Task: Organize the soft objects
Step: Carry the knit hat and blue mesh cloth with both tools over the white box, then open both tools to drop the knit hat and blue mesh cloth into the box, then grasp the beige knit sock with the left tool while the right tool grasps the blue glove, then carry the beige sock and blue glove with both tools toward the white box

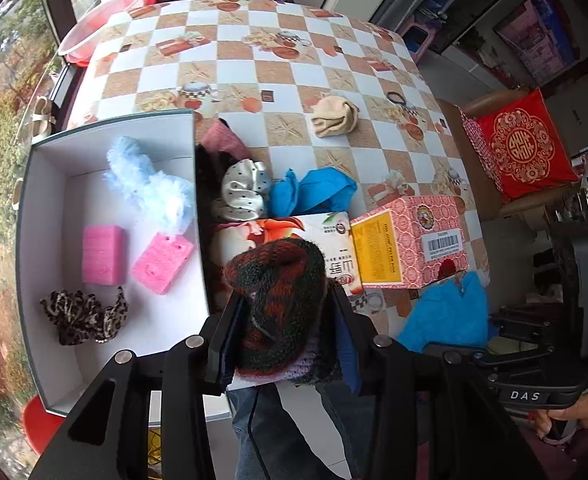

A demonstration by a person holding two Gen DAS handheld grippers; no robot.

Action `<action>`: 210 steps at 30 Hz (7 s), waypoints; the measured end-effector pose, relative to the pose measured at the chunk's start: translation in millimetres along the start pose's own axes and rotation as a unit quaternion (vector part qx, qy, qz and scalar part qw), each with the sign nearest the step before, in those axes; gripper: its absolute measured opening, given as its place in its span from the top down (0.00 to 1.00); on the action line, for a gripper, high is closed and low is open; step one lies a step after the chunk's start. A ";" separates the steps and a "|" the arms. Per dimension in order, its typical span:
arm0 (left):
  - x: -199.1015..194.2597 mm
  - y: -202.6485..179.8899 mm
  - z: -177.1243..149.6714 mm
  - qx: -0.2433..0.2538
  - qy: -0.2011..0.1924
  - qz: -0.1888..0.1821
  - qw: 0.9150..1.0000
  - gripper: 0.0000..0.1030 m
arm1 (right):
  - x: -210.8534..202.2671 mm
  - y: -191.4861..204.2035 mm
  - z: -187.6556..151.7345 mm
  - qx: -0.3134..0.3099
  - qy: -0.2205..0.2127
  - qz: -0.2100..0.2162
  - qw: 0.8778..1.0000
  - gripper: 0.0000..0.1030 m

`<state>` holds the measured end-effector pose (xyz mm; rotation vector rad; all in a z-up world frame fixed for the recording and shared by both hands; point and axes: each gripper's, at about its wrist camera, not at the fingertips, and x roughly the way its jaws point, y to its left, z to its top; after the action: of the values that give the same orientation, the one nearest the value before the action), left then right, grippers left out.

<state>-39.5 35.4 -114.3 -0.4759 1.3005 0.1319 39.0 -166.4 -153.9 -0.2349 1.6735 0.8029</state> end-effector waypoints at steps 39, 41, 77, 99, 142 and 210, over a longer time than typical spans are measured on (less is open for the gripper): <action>-22.1 157.3 -65.9 -0.202 -0.037 0.072 0.976 0.55 | 52.4 205.8 90.2 -0.217 0.040 -0.031 0.975 0.63; -20.6 159.9 -70.1 -0.207 -0.032 0.074 0.975 0.55 | 57.8 207.9 89.5 -0.221 0.047 -0.032 0.974 0.63; -2.4 154.3 -74.4 -0.186 0.013 0.096 0.978 0.25 | 76.9 222.7 86.8 -0.248 0.061 -0.023 0.966 0.54; -7.2 137.3 -51.8 -0.184 0.020 0.095 0.978 0.00 | 24.6 182.5 93.2 -0.183 -0.006 -0.039 0.982 0.00; 31.5 9.2 74.2 -0.120 0.070 0.109 0.984 0.00 | 152.7 -18.7 225.5 -0.103 0.282 0.048 0.953 0.20; 133.1 -39.5 172.0 0.017 0.046 0.107 0.993 0.71 | 16.5 -119.3 196.2 -0.077 -0.046 -0.035 0.995 0.80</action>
<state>164.8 47.8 -197.9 -0.3155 1.4410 0.2679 254.6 -129.3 -225.3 -0.3576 1.5112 0.8775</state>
